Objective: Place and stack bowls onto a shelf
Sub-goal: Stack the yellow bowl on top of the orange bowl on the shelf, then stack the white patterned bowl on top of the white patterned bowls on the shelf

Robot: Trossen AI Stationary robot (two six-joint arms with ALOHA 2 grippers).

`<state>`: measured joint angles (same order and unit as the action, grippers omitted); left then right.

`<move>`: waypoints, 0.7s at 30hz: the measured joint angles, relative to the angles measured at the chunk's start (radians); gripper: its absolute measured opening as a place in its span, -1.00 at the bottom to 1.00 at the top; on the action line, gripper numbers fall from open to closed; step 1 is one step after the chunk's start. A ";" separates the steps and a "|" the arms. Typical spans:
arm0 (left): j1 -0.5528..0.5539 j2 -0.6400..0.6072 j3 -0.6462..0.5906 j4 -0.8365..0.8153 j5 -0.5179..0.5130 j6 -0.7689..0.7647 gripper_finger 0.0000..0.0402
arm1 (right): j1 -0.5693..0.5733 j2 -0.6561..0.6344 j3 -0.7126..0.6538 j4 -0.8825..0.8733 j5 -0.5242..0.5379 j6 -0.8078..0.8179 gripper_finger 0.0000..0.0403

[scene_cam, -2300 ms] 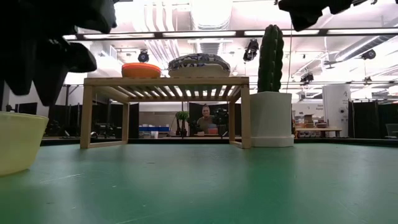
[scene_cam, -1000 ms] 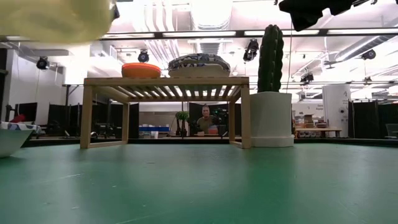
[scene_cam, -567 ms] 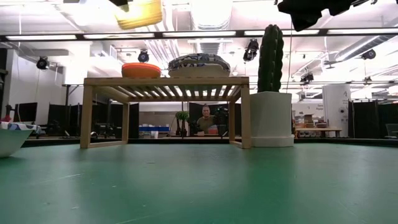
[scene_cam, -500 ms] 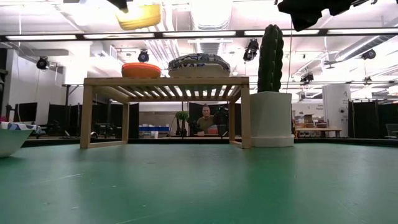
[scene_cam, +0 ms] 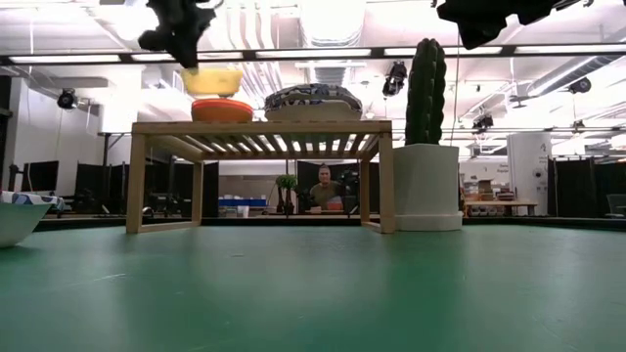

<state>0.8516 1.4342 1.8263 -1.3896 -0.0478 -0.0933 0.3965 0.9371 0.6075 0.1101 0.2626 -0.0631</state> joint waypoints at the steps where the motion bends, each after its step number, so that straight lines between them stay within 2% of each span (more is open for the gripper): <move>1: 0.011 0.014 0.000 0.000 0.012 0.010 -1.00 | 0.000 0.000 0.000 0.000 0.000 0.000 -0.72; 14: 0.020 0.125 0.005 -0.017 0.041 0.072 -0.99 | 0.000 0.000 -0.005 -0.003 0.000 0.019 -0.72; 21: 0.020 0.123 0.007 -0.008 0.041 0.084 -0.86 | 0.000 0.000 -0.010 -0.002 0.000 0.019 -0.72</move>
<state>0.8715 1.5569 1.8332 -1.3976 -0.0071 -0.0089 0.3965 0.9367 0.5980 0.1078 0.2629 -0.0444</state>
